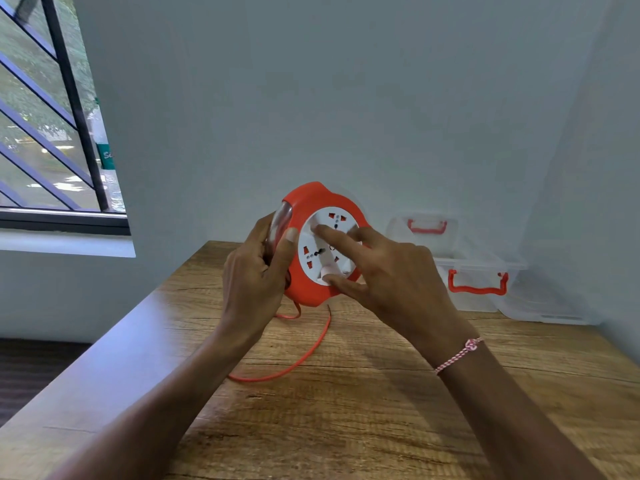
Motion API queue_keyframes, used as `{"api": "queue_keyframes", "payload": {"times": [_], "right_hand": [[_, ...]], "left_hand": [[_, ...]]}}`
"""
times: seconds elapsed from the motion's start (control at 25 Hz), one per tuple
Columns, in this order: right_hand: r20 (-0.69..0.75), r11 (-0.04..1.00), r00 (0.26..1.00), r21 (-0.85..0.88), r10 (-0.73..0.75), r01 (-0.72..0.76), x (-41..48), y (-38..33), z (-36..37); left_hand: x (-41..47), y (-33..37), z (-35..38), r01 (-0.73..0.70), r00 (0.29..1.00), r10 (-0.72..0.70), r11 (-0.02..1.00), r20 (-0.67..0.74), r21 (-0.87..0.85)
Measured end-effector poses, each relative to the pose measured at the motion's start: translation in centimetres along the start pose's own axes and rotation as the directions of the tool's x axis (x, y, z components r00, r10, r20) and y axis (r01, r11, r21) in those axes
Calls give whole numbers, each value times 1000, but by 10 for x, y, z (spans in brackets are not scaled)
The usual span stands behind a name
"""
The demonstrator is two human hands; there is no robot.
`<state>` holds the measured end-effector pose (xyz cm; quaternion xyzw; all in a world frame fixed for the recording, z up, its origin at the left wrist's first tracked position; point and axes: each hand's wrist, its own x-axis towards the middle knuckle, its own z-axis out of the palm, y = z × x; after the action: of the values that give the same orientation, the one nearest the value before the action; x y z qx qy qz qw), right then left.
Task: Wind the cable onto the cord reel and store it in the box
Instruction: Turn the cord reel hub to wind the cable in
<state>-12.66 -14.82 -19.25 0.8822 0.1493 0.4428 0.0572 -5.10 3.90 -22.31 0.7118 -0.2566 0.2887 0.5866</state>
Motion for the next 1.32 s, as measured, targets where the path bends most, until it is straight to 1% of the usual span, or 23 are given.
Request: {"api": "queue_keyframes", "payload": {"times": [0.08, 0.16, 0.2, 0.28, 0.32, 0.36, 0.4, 0.44, 0.48, 0.52, 0.56, 0.6, 0.64, 0.68, 0.72, 0.76, 0.8, 0.88, 0.96, 1.04, 1.16, 1.24, 1.32], "right_hand": [[-63, 999, 997, -20, -32, 30, 1, -2, 0], [-128, 1000, 992, -14, -14, 12, 2, -5, 0], [-145, 999, 989, 22, 40, -37, 3, -8, 0], [-129, 953, 955, 187, 266, -240, 6, -16, 2], [-82, 877, 907, 307, 412, -371, 8, -20, 4], [4, 746, 835, 445, 551, -495, 11, -23, 6], [120, 568, 749, 578, 651, -586, 13, -24, 8], [231, 390, 675, 668, 701, -634, 15, -24, 9], [288, 288, 635, 707, 717, -646, 15, -24, 9], [280, 297, 637, 704, 719, -645, 15, -24, 9], [209, 402, 670, 661, 712, -634, 13, -22, 9], [105, 552, 724, 576, 681, -603, 11, -19, 8], [-3, 703, 796, 472, 605, -533, 8, -15, 6], [-86, 825, 869, 374, 486, -424, 6, -11, 4], [-125, 910, 930, 286, 345, -299, 4, -5, 1], [-117, 962, 971, 202, 209, -182, 2, -1, -1], [-85, 988, 991, 127, 103, -92, 1, 1, -2], [-16, 1000, 1000, 4, -13, 13, 0, 1, -1], [-22, 996, 998, -66, -59, 57, 1, -1, 0], [-94, 997, 994, -60, -63, 57, 2, -3, -1], [-163, 999, 986, 27, 28, -24, 1, -8, -1], [-147, 975, 972, 151, 183, -161, 3, -14, 0], [-116, 899, 921, 292, 372, -327, 8, -19, 3]], "left_hand": [[0, 1, 0, -15, 1000, 15, 1000, 12, 12], [-1, 0, 0, -38, 999, 38, 999, 13, 30], [-1, 1, 0, -52, 999, 51, 998, 14, 44], [-2, 1, 2, -75, 997, 74, 995, 26, 59], [-3, 1, 3, -88, 996, 87, 994, 33, 59], [-3, 1, 3, -99, 995, 97, 993, 39, 59], [-4, 1, 4, -105, 994, 102, 993, 45, 58], [-4, 1, 5, -107, 993, 104, 992, 50, 59], [-4, 0, 6, -105, 993, 102, 993, 53, 61], [-3, 0, 6, -99, 994, 95, 993, 54, 62], [-3, 0, 6, -89, 995, 86, 994, 52, 57], [-2, 0, 5, -78, 996, 76, 996, 47, 49], [-1, 0, 4, -71, 997, 70, 997, 38, 39], [0, 0, 2, -71, 997, 70, 997, 27, 33], [0, 0, 1, -74, 997, 74, 997, 16, 29], [1, 0, -1, -74, 997, 73, 997, 8, 23], [2, 0, -2, -68, 998, 68, 998, 5, 11], [2, 0, -3, -61, 998, 62, 998, 8, -8], [2, 1, -3, -61, 998, 61, 998, 19, -9], [2, 1, -2, -62, 998, 62, 998, 20, 3], [1, -1, 0, -81, 997, 81, 996, 7, 23], [1, -3, 2, -77, 997, 77, 996, 0, 35], [0, -3, 4, -80, 997, 80, 996, 3, 25]]}}
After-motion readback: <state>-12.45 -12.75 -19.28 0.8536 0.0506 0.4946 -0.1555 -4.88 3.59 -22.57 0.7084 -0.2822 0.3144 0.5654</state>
